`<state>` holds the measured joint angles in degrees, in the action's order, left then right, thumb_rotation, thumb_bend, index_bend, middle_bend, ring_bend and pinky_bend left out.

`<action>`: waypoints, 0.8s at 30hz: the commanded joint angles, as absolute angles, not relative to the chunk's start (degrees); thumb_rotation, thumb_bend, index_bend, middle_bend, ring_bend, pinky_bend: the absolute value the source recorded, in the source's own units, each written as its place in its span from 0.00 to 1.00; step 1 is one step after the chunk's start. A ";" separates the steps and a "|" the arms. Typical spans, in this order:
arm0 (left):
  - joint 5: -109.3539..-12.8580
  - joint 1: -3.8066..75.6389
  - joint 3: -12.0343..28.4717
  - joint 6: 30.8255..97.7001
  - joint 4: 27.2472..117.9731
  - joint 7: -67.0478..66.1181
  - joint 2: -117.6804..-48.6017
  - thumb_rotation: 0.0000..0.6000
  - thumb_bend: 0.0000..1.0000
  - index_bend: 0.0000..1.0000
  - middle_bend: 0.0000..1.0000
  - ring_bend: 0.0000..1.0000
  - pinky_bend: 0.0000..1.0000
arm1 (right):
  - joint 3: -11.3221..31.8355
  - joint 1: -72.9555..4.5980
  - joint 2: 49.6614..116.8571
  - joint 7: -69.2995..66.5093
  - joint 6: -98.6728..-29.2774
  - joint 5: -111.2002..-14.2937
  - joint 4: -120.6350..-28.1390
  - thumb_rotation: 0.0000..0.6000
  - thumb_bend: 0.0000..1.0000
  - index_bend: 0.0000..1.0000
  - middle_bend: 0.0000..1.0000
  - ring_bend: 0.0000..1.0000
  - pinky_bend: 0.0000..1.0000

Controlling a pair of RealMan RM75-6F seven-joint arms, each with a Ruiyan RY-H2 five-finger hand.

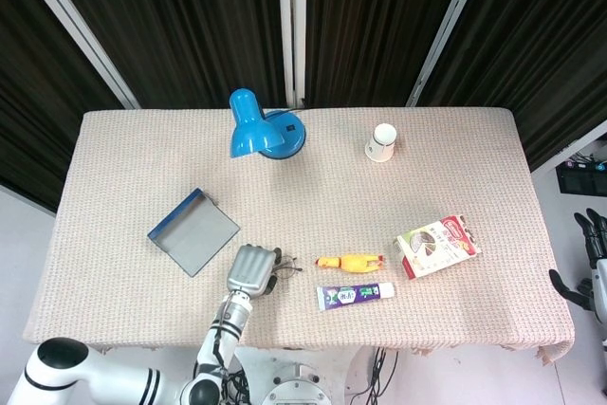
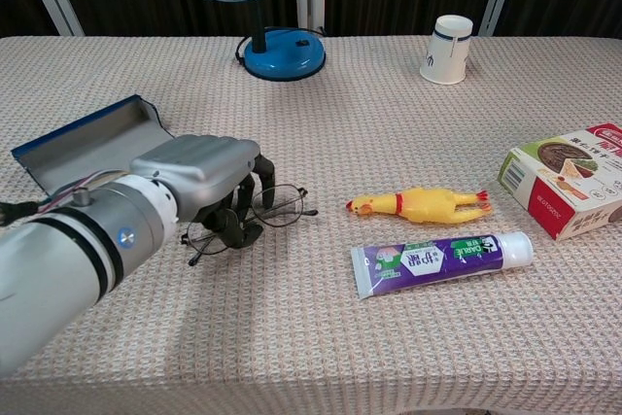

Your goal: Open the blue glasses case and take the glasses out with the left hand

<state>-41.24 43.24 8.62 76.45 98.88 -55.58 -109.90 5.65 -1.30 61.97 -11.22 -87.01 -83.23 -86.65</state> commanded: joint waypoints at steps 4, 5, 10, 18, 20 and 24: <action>-41.91 43.07 8.49 75.07 99.47 -54.23 -108.56 1.00 0.34 0.11 0.18 0.16 0.23 | 5.70 -1.23 61.95 -10.98 -87.26 -83.35 -86.87 1.00 0.22 0.00 0.01 0.00 0.00; -42.42 43.06 8.31 75.03 99.75 -54.09 -108.33 1.00 0.34 0.09 0.16 0.12 0.20 | 5.72 -1.21 61.92 -10.93 -87.25 -83.31 -86.93 1.00 0.22 0.00 0.01 0.00 0.00; -44.90 42.88 7.32 75.59 102.87 -54.09 -106.86 1.00 0.33 0.04 0.07 0.01 0.09 | 5.83 -1.24 61.86 -10.65 -87.26 -83.27 -87.20 1.00 0.23 0.00 0.01 0.00 0.00; -52.85 40.70 4.94 81.34 111.99 -54.49 -99.88 1.00 0.32 0.04 0.04 0.00 0.05 | 5.92 -1.17 61.59 -9.78 -87.65 -83.48 -87.97 1.00 0.23 0.00 0.00 0.00 0.00; -56.64 39.36 3.10 82.99 114.03 -53.56 -96.69 1.00 0.31 0.04 0.04 0.00 0.05 | 5.96 -1.18 61.51 -9.45 -87.73 -83.50 -88.20 1.00 0.23 0.00 0.00 0.00 0.00; -65.61 35.73 -1.86 85.37 117.86 -48.62 -86.70 1.00 0.30 0.08 0.03 0.00 0.05 | 6.06 -1.25 61.41 -8.28 -88.14 -83.87 -88.72 1.00 0.22 0.00 0.00 0.00 0.00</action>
<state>-58.87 38.93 2.28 82.63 114.10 -52.46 -94.04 6.04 -1.22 61.43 -8.46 -88.01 -83.74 -88.60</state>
